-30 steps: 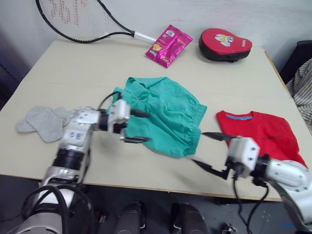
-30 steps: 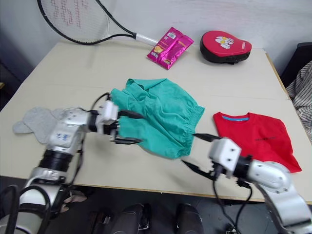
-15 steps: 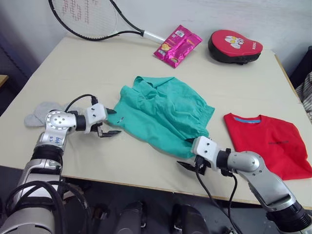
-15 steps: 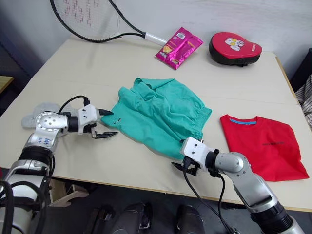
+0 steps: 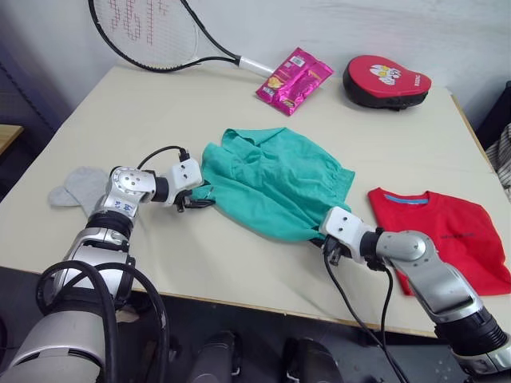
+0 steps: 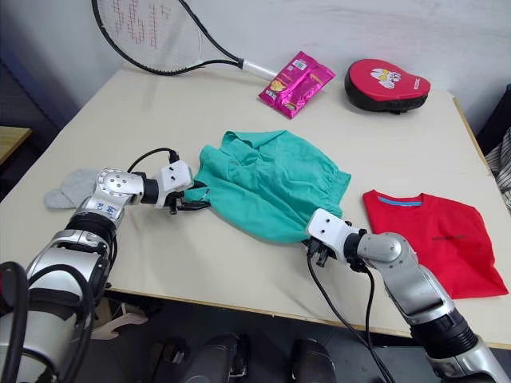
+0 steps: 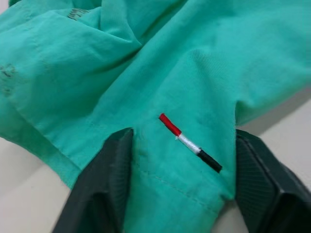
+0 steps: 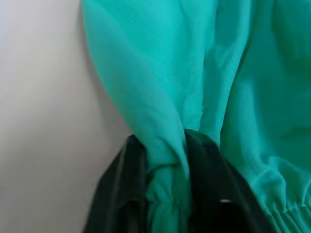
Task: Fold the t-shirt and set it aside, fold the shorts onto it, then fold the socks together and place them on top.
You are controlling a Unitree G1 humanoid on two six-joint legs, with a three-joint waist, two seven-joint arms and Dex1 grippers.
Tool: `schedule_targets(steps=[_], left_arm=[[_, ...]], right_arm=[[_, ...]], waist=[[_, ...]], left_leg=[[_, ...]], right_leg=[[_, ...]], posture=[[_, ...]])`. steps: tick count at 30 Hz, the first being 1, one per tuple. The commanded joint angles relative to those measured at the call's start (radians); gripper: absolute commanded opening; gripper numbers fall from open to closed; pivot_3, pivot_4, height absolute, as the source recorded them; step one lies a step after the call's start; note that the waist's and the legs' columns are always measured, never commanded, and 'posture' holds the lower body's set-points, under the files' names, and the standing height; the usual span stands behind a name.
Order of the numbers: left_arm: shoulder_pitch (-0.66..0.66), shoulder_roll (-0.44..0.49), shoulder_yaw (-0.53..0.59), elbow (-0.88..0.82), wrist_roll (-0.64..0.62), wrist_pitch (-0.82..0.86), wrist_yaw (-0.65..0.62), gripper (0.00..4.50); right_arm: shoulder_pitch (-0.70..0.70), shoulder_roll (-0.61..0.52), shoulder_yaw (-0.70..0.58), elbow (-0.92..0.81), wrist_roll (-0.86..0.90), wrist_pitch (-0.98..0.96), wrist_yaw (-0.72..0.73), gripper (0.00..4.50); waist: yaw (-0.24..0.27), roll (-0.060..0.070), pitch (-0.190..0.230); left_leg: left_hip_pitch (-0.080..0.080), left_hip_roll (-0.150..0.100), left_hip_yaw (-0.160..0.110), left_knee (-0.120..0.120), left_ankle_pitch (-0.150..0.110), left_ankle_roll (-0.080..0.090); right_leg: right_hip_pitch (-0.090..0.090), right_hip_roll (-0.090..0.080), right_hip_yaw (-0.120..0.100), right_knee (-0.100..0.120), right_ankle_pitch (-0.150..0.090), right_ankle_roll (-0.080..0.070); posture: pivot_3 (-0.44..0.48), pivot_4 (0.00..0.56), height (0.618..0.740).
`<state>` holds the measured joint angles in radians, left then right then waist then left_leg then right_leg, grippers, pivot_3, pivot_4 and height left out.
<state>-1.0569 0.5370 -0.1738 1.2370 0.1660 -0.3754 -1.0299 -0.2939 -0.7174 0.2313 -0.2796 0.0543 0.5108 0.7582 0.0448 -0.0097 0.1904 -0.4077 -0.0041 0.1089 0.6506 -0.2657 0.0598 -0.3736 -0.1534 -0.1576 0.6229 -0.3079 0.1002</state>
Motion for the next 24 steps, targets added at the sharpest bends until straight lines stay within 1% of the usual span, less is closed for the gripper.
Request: schedule_targets(steps=[1,2,3,5,6,8,10,11,14,19,20,21,22,24], left_arm=[[0.060,-0.014,-0.048,0.062,0.060,0.062,-0.055,1.39],[0.067,-0.012,-0.044,0.062,0.056,0.075,-0.072,1.09],[0.074,-0.012,-0.032,0.056,0.043,0.054,-0.079,0.77],[0.080,-0.020,0.019,0.041,-0.011,0.052,-0.087,0.11],[0.079,-0.026,0.051,0.028,-0.047,0.068,-0.110,0.01],[0.085,-0.022,0.089,-0.010,-0.096,0.106,-0.174,0.01],[0.106,-0.006,0.104,-0.057,-0.123,0.134,-0.238,0.01],[0.123,0.007,0.113,-0.096,-0.145,0.167,-0.284,0.01],[0.176,0.045,0.144,-0.226,-0.200,0.224,-0.342,0.01],[0.347,0.151,0.192,-0.614,-0.320,0.398,-0.421,0.01],[0.412,0.211,0.202,-0.729,-0.341,0.397,-0.465,0.01],[0.473,0.270,0.228,-0.846,-0.379,0.436,-0.500,0.01],[0.524,0.315,0.254,-0.955,-0.426,0.510,-0.515,0.01],[0.601,0.367,0.291,-1.107,-0.500,0.635,-0.495,0.01]], right_arm=[[0.019,-0.004,-0.017,-0.012,-0.020,-0.008,-0.013,0.00],[0.025,-0.004,-0.018,-0.015,-0.019,-0.009,-0.012,0.00],[0.029,-0.004,-0.019,-0.017,-0.017,-0.010,-0.011,0.00],[0.038,-0.004,-0.024,-0.022,-0.013,-0.016,-0.010,0.00],[0.040,-0.005,-0.031,-0.023,-0.008,-0.022,-0.008,0.00],[0.042,-0.010,-0.051,-0.016,0.008,-0.053,0.007,0.00],[0.041,-0.016,-0.071,-0.001,0.023,-0.091,0.028,0.00],[0.038,-0.022,-0.082,0.010,0.029,-0.117,0.041,0.00],[0.020,-0.031,-0.111,0.045,0.049,-0.179,0.080,0.00],[-0.024,-0.039,-0.139,0.123,0.074,-0.287,0.149,0.00],[-0.033,-0.036,-0.140,0.136,0.083,-0.306,0.166,0.00],[-0.040,-0.033,-0.139,0.144,0.091,-0.325,0.183,0.00],[-0.042,-0.030,-0.135,0.146,0.101,-0.344,0.203,0.00],[-0.035,-0.029,-0.133,0.140,0.119,-0.363,0.230,0.00]], waist=[[0.001,0.000,-0.003],[0.000,0.001,-0.006],[0.000,0.002,-0.009],[-0.003,0.004,-0.013],[-0.005,0.004,-0.013],[-0.007,0.003,-0.012],[-0.013,0.003,-0.012],[-0.017,0.003,-0.012],[-0.029,0.002,-0.011],[-0.064,0.000,-0.007],[-0.071,-0.001,-0.006],[-0.076,0.000,-0.005],[-0.079,0.000,-0.003],[-0.080,0.000,0.001]], left_leg=[[0.000,0.000,0.000,0.000,0.000,0.000],[0.000,0.000,0.000,0.000,0.000,0.000],[0.000,0.000,0.000,0.000,0.000,0.000],[0.001,0.000,0.001,-0.001,-0.001,0.001],[0.001,0.000,0.001,-0.001,-0.001,0.001],[0.000,0.000,0.000,-0.001,-0.001,0.001],[-0.002,0.000,0.000,-0.001,0.000,0.002],[-0.002,0.000,0.001,-0.001,0.000,0.003],[-0.003,0.000,0.001,-0.002,0.000,0.004],[-0.004,0.002,0.003,-0.002,0.000,0.003],[-0.003,0.002,0.003,-0.002,0.000,0.003],[-0.003,0.003,0.002,-0.003,0.000,0.003],[-0.003,0.003,0.002,-0.003,0.000,0.002],[-0.002,0.005,0.002,-0.004,0.000,0.001]], right_leg=[[0.000,0.000,0.000,0.000,0.000,0.000],[0.000,0.000,0.000,0.000,0.000,0.000],[0.000,0.000,0.000,0.000,0.000,0.000],[0.000,0.000,0.001,-0.001,0.000,0.000],[0.000,0.000,0.001,-0.001,0.000,0.000],[-0.001,0.000,0.001,-0.001,0.000,0.000],[-0.002,0.000,0.000,-0.001,0.000,0.000],[-0.002,0.001,0.000,-0.002,0.000,0.000],[-0.002,0.003,-0.001,-0.001,0.000,0.000],[-0.002,0.004,-0.001,-0.001,0.000,0.001],[-0.002,0.004,0.000,-0.001,0.000,0.001],[-0.002,0.004,0.001,-0.001,0.000,0.001],[-0.002,0.004,0.001,-0.001,0.000,0.001],[-0.002,0.004,0.002,-0.002,-0.001,0.000]], posture=[[0.000,0.150,0.740],[0.000,0.150,0.740],[0.000,0.150,0.740],[0.000,0.150,0.740],[0.000,0.150,0.740],[0.000,0.150,0.740],[0.000,0.150,0.740],[0.000,0.150,0.740],[0.000,0.150,0.740],[0.000,0.150,0.740],[0.000,0.150,0.740],[0.000,0.150,0.740],[0.000,0.150,0.740],[0.000,0.150,0.740]])
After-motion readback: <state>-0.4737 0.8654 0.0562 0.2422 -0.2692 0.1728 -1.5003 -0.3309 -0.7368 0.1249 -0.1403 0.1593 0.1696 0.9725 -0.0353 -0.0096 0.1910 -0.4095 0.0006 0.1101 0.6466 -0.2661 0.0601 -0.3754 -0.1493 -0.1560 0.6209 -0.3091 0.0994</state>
